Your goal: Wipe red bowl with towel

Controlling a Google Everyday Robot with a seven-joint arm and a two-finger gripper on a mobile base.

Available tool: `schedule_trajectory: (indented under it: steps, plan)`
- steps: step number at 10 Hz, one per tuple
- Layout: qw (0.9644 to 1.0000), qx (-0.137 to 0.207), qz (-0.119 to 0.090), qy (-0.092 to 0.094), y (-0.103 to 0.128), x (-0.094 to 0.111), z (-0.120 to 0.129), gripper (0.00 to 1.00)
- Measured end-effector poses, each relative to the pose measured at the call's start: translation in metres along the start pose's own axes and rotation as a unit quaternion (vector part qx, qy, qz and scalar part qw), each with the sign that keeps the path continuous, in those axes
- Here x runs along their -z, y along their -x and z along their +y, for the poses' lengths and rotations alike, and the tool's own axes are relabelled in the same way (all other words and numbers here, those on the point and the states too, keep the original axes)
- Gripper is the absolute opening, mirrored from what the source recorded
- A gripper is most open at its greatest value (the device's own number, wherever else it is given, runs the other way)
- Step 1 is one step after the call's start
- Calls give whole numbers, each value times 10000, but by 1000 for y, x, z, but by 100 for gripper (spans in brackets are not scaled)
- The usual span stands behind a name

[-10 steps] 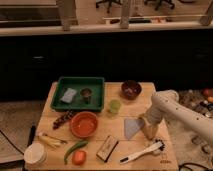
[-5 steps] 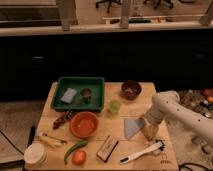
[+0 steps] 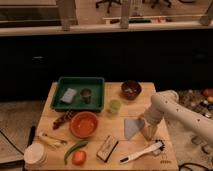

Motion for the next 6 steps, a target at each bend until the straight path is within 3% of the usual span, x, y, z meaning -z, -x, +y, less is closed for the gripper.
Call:
schedule_trajectory:
  steps: [6]
  plan:
    - [9997,243,-23,-48,19,0,-10,78]
